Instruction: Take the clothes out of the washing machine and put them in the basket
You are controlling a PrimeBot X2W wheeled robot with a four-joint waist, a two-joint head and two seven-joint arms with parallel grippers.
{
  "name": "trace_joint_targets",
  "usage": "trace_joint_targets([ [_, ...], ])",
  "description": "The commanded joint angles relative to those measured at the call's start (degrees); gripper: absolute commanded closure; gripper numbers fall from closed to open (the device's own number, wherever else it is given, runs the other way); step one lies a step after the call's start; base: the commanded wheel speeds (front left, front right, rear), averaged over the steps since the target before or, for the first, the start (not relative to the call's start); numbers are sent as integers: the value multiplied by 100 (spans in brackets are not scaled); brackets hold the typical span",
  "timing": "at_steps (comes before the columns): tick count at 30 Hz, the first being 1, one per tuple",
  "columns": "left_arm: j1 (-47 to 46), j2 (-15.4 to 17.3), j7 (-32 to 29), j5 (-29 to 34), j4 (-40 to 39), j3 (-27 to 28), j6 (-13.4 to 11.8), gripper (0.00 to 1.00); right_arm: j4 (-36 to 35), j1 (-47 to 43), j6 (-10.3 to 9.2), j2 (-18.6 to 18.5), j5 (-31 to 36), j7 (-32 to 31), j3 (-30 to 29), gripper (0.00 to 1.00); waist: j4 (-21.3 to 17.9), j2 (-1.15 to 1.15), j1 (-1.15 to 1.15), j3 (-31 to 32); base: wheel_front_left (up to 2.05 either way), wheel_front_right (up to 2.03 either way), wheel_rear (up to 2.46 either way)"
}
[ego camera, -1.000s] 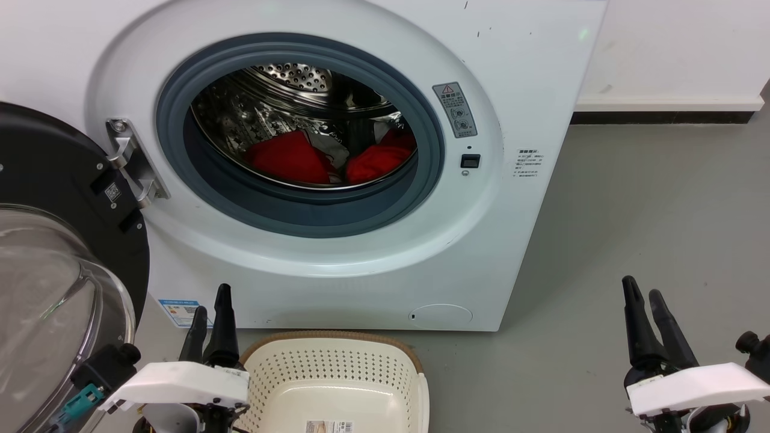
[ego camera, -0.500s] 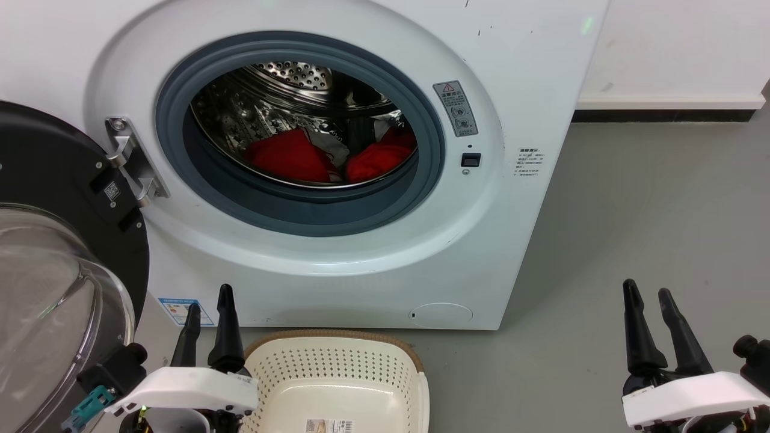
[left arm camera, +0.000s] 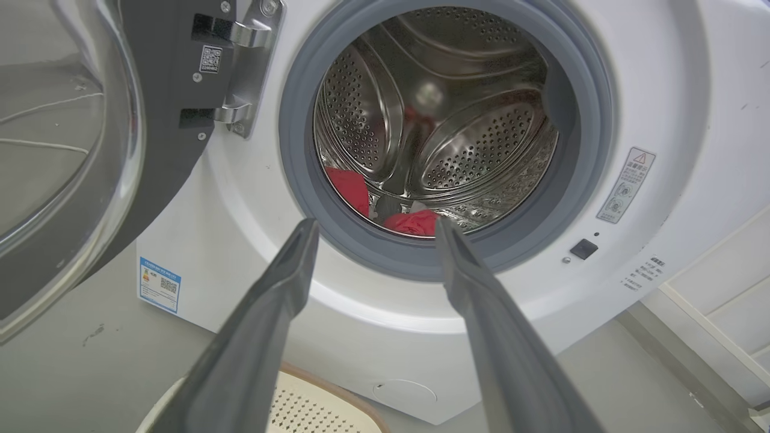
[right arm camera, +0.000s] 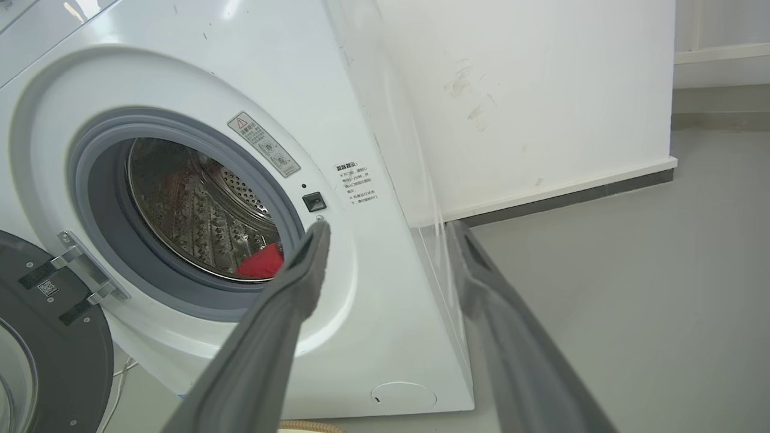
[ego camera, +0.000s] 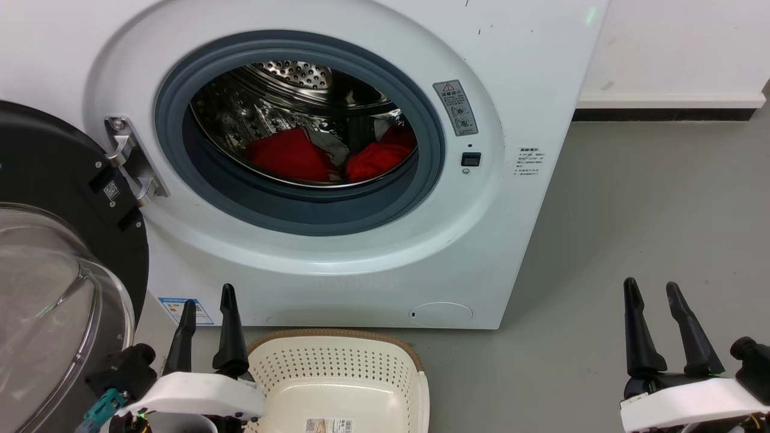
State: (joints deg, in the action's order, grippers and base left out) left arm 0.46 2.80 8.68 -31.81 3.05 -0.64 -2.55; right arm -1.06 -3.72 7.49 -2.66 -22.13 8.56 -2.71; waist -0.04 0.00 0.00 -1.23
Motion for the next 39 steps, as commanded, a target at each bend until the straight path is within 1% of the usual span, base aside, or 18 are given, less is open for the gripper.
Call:
trace_joint_targets([
  [1,3,11,62,189,-94,-13,-12,0,-115,-50,1,-28,212,78,9,0,0,0,0,-1,0,0,0],
  [16,132,11,269,871,-173,-13,47,0,-320,-213,0,-30,1090,276,46,0,12,0,0,-5,0,0,0],
  [39,263,11,524,1897,-240,-157,-35,0,-534,-412,0,-33,2172,530,18,0,14,0,0,-34,0,0,0],
])
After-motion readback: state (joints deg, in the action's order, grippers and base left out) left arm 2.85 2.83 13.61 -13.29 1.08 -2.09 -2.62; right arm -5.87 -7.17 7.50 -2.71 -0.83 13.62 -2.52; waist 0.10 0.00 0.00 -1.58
